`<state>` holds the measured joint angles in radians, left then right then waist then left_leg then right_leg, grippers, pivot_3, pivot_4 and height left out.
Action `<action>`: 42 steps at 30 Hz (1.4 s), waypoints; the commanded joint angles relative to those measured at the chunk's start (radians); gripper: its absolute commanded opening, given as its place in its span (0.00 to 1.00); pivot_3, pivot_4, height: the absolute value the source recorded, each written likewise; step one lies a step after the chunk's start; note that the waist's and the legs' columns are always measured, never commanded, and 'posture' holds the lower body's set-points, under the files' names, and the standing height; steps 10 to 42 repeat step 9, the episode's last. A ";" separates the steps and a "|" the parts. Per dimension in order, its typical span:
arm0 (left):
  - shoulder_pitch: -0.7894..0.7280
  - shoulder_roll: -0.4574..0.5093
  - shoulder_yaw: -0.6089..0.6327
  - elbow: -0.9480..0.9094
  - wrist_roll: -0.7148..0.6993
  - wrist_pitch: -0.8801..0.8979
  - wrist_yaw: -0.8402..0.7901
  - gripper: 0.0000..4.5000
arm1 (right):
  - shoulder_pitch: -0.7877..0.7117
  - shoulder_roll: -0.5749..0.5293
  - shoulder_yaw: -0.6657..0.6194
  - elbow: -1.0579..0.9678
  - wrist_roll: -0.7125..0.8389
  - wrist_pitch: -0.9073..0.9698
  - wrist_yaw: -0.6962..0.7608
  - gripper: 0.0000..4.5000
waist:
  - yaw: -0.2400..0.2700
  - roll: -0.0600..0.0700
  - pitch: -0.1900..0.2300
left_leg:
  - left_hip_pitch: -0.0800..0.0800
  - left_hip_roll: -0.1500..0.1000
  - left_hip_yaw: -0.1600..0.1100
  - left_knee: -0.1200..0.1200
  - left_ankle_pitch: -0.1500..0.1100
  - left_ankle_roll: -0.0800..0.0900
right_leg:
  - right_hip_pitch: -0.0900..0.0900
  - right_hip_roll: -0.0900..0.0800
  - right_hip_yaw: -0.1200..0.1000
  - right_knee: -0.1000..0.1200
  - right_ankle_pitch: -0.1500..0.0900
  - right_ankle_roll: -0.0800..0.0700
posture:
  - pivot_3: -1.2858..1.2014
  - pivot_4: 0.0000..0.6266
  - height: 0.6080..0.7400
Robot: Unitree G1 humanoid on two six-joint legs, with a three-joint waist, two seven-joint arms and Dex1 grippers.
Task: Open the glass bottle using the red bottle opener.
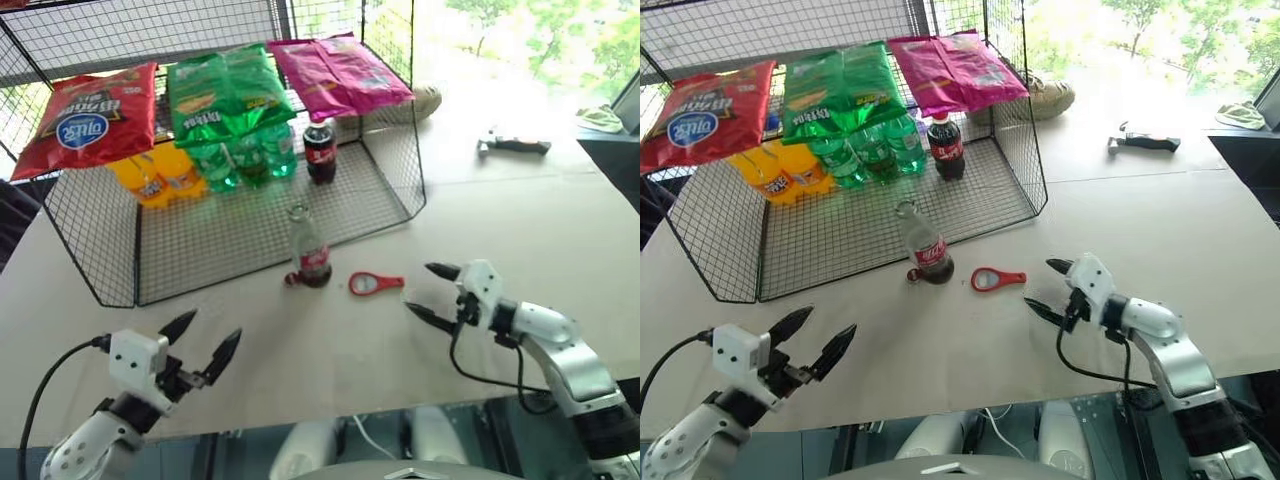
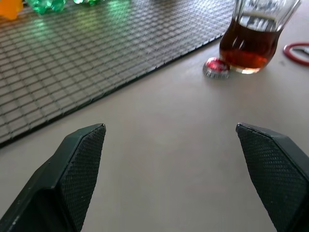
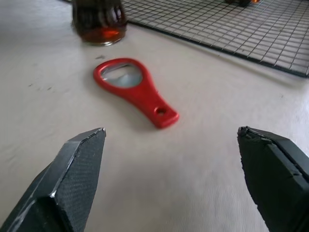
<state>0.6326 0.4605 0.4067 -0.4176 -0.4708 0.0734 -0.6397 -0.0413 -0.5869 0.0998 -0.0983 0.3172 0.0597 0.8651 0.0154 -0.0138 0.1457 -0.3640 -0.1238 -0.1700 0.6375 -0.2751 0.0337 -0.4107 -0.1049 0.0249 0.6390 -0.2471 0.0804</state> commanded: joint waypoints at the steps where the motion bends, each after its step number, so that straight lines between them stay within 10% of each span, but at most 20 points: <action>1: 0.030 0.018 0.068 0.012 0.000 -0.026 -0.032 1.00 | 0.020 -0.032 -0.101 0.034 0.058 -0.077 0.079 0.99 | 0.000 -0.002 0.001 | 0.000 0.000 0.000 0.000 0.000 0.000 | 0.001 0.000 0.000 0.000 0.000 0.000 | 0.52 0.24 1.00; 9: 0.043 0.050 0.119 0.146 0.042 -0.098 -0.107 1.00 | 0.049 -0.088 -0.226 0.197 0.149 -0.149 0.280 0.99 | -0.001 -0.002 0.002 | 0.001 0.001 0.000 0.000 -0.003 0.004 | 0.003 0.000 -0.001 -0.001 0.000 0.000 | 0.52 0.24 1.00; 42: 0.043 0.050 0.119 0.146 0.042 -0.098 -0.107 1.00 | 0.049 -0.088 -0.226 0.197 0.149 -0.149 0.280 0.99 | -0.001 -0.002 0.002 | 0.001 0.001 0.000 0.000 -0.003 0.004 | 0.003 0.000 -0.001 -0.001 0.000 0.000 | 0.52 0.24 1.00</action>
